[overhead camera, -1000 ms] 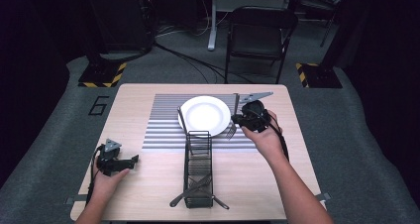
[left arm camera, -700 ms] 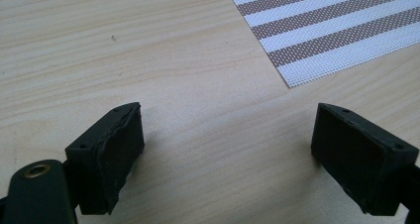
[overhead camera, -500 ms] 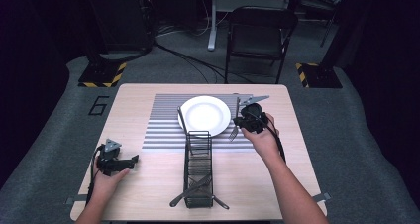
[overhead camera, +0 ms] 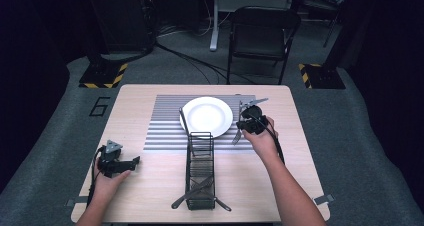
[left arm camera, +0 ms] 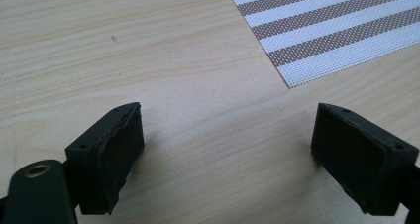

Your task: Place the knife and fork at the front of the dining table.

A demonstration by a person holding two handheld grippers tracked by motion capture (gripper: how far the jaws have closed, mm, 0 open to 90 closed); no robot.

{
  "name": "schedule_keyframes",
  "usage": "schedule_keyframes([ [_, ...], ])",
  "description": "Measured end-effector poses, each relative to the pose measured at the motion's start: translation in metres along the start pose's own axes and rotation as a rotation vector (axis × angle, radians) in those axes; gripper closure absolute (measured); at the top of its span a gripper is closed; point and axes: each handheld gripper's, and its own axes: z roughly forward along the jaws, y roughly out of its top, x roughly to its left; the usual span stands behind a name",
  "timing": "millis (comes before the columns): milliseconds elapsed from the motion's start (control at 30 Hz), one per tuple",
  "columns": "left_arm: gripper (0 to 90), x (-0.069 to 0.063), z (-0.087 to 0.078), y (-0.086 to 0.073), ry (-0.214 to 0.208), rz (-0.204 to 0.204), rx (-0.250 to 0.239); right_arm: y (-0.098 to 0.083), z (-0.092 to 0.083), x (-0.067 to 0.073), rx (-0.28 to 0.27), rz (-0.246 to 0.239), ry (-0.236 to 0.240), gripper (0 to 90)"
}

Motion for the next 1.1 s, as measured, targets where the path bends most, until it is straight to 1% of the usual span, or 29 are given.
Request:
schedule_keyframes([
  [133, 12.7, 0.000, 0.000, 0.000, 0.000, 0.000, 0.003, -0.002, 0.005, -0.003, 0.013, 0.025, 0.005, 87.5],
  [200, 12.7, 0.000, 0.000, 0.000, 0.000, 0.001, 0.003, -0.002, 0.009, -0.007, 0.031, 0.035, 0.001, 87.4],
  [333, 12.7, 0.000, 0.000, 0.000, 0.000, 0.001, 0.004, -0.003, 0.014, -0.010, 0.050, 0.048, -0.008, 87.4],
  [367, 12.7, 0.000, 0.000, 0.000, 0.000, 0.001, 0.004, -0.003, 0.015, -0.011, 0.050, 0.060, -0.004, 87.4],
  [400, 12.7, 0.000, 0.000, 0.000, 0.000, 0.001, 0.004, -0.003, 0.015, -0.011, 0.050, 0.060, -0.004, 87.4],
  [433, 12.7, 0.000, 0.000, 0.000, 0.000, 0.001, 0.004, -0.003, 0.016, -0.013, 0.046, 0.075, -0.004, 87.3],
  [500, 12.7, 0.000, 0.000, 0.000, 0.000, 0.000, 0.000, -0.003, 0.018, -0.015, 0.037, 0.082, -0.007, 87.3],
  [633, 12.7, 0.000, 0.000, 0.000, 0.000, 0.000, 0.000, -0.002, 0.022, -0.017, 0.036, 0.106, -0.015, 87.0],
  [667, 12.7, 0.000, 0.000, 0.000, 0.000, 0.000, 0.000, -0.002, 0.022, -0.017, 0.036, 0.106, -0.015, 87.0],
  [700, 12.7, 0.000, 0.000, 0.000, 0.000, 0.001, 0.004, 0.000, 0.025, -0.018, 0.041, 0.117, -0.017, 86.9],
  [733, 12.7, 0.000, 0.000, 0.000, 0.000, 0.001, 0.004, 0.000, 0.025, -0.018, 0.041, 0.117, -0.017, 86.9],
  [767, 12.7, 0.000, 0.000, 0.000, 0.000, 0.000, 0.000, 0.001, 0.026, -0.019, 0.045, 0.126, -0.018, 86.9],
  [800, 12.7, 0.000, 0.000, 0.000, 0.000, 0.001, 0.003, 0.002, 0.029, -0.022, 0.049, 0.146, -0.015, 86.9],
  [833, 12.7, 0.000, 0.000, 0.000, 0.000, 0.001, 0.003, 0.002, 0.029, -0.022, 0.049, 0.146, -0.015, 86.9],
  [900, 12.7, 0.000, 0.000, 0.000, 0.000, 0.000, -0.001, 0.004, 0.032, -0.024, 0.052, 0.168, -0.013, 86.9],
  [933, 12.7, 0.000, 0.000, 0.000, 0.000, 0.000, 0.000, 0.004, 0.034, -0.026, 0.053, 0.193, -0.014, 87.0],
  [967, 12.7, 0.000, 0.000, 0.000, 0.000, 0.000, 0.000, 0.004, 0.034, -0.026, 0.053, 0.193, -0.014, 87.0],
  [1033, 12.7, 0.000, 0.000, 0.000, 0.000, 0.000, 0.000, 0.005, 0.038, -0.027, 0.052, 0.214, -0.028, 86.9],
  [1100, 12.7, 0.000, 0.000, 0.000, 0.000, 0.000, 0.000, 0.006, 0.039, -0.026, 0.054, 0.220, -0.036, 86.8],
])
